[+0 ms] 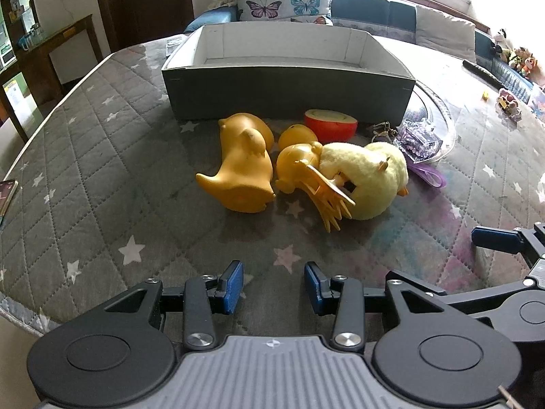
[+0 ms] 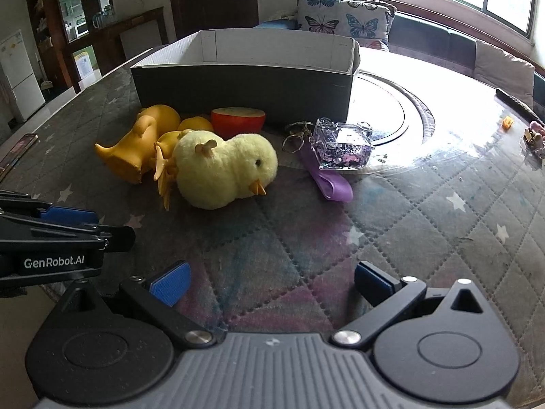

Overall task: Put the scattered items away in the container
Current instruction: 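Move the right tool toward the yellow plush chick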

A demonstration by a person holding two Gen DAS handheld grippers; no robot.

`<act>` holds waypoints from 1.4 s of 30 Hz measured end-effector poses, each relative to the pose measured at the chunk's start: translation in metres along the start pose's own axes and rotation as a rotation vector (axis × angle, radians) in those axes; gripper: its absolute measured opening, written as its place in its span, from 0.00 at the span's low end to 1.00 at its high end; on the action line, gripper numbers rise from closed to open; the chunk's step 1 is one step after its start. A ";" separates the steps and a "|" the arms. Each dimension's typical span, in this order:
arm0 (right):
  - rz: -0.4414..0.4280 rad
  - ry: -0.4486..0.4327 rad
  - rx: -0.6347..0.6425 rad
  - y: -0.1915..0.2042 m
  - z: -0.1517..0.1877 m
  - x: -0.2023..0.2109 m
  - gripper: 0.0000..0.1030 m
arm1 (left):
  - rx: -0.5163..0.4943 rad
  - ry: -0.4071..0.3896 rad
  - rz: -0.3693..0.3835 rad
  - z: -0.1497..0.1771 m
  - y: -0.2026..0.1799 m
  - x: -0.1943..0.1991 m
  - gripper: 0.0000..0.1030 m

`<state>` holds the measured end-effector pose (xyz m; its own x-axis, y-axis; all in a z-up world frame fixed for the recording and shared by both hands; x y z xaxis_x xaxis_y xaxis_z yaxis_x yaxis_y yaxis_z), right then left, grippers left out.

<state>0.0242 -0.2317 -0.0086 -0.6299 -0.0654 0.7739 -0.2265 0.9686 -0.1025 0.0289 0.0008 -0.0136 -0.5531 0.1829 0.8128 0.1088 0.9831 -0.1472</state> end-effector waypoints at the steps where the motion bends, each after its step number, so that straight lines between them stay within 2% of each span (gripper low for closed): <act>1: 0.001 0.001 0.001 0.000 0.000 0.000 1.00 | 0.001 0.002 0.000 0.000 0.000 -0.001 0.41; 12: 0.007 0.001 -0.003 -0.002 -0.007 -0.003 1.00 | 0.006 0.004 -0.003 -0.008 0.002 -0.002 0.41; 13: 0.007 0.002 -0.003 -0.002 -0.008 -0.004 1.00 | -0.053 0.013 0.035 -0.008 0.002 -0.002 0.41; 42: -0.006 0.020 0.007 0.001 -0.022 -0.013 1.00 | -0.042 0.028 0.028 -0.022 0.006 -0.008 0.41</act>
<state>0.0483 -0.2245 -0.0049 -0.6134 -0.0665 0.7870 -0.2354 0.9666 -0.1017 0.0526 0.0055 -0.0087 -0.5264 0.2094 0.8240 0.1591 0.9763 -0.1464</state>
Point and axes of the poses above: each gripper's, at about its wrist camera, not at the fingertips, and x roughly against the way its jaws point, y to its left, z to its underside, the point moved 1 cm from there along -x, roughly the way its jaws point, and after that the axes turned 11 degrees about z, right-handed, at the moved point
